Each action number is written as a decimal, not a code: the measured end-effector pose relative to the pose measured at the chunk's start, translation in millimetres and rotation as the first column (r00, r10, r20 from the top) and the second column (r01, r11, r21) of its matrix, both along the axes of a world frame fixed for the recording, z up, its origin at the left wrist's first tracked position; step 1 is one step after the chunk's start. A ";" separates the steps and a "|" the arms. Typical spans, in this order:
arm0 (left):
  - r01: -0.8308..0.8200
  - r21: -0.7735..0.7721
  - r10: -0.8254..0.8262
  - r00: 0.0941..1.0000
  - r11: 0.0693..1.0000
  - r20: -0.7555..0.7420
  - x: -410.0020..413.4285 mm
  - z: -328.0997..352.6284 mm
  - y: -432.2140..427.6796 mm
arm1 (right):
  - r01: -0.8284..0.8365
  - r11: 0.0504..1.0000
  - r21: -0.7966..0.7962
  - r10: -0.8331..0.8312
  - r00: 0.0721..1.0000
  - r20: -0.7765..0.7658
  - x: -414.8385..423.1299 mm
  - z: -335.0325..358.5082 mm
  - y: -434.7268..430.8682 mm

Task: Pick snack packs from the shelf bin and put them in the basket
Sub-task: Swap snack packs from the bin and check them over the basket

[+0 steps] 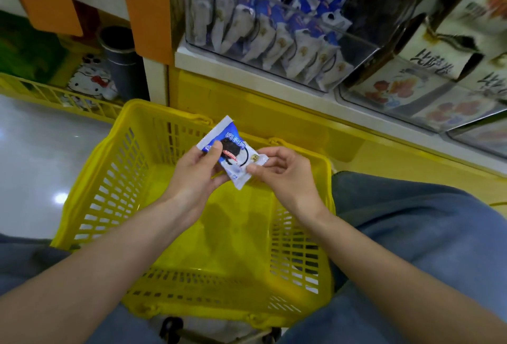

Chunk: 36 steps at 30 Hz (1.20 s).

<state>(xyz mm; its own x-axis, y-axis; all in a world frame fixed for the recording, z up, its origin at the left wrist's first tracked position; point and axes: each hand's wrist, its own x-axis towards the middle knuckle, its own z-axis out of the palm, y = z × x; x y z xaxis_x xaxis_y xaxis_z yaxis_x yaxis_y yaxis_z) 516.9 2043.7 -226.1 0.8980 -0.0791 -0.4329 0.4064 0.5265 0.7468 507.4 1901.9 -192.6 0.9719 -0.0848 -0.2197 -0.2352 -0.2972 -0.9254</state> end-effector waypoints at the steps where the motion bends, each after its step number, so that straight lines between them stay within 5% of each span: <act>1: -0.005 0.067 0.001 0.998 0.998 0.058 0.3 2.3 -0.3 | -0.046 0.997 -0.062 0.047 0.999 0.010 -0.5 3.8 0.3; 5: 0.003 0.325 -0.130 0.920 0.946 0.370 6.6 25.1 2.9 | -0.197 0.967 -0.164 0.198 0.980 -0.012 -2.7 24.2 2.3; 10: -0.060 0.457 -0.207 0.835 0.887 0.509 13.4 63.0 3.2 | -0.145 0.950 -0.277 0.202 0.961 0.190 -0.5 67.2 -2.4; 13: -0.293 0.640 -0.255 0.740 0.711 0.622 27.0 89.5 15.6 | -0.047 0.932 -0.361 0.184 0.917 0.355 14.4 105.9 -10.3; 18: -0.526 0.719 -0.480 0.536 0.454 0.695 60.5 141.9 19.2 | 0.204 0.852 -0.482 0.137 0.803 0.581 73.9 165.1 -22.6; 26: -0.572 0.820 -0.701 0.572 0.031 0.425 108.6 142.1 14.7 | 0.325 0.534 -0.781 0.084 0.898 0.431 199.0 174.6 -20.0; 33: -0.688 0.725 -0.697 0.511 0.018 0.503 116.3 131.8 17.5 | 0.099 0.331 -0.938 0.164 0.973 0.161 255.9 153.5 -22.2; 36: -0.690 0.723 -0.696 0.503 0.033 0.512 118.1 128.3 17.5 | 0.060 0.350 -0.935 0.154 0.981 0.121 267.7 148.5 -19.8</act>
<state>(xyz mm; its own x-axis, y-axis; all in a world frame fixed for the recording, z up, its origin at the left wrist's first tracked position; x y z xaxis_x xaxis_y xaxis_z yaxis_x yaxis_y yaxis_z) 635.0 2061.2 -97.8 0.7316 -0.3173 0.6034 -0.5473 -0.8011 0.2424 775.0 1882.1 -44.1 0.9889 -0.0830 0.1232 -0.0761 -0.9953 -0.0594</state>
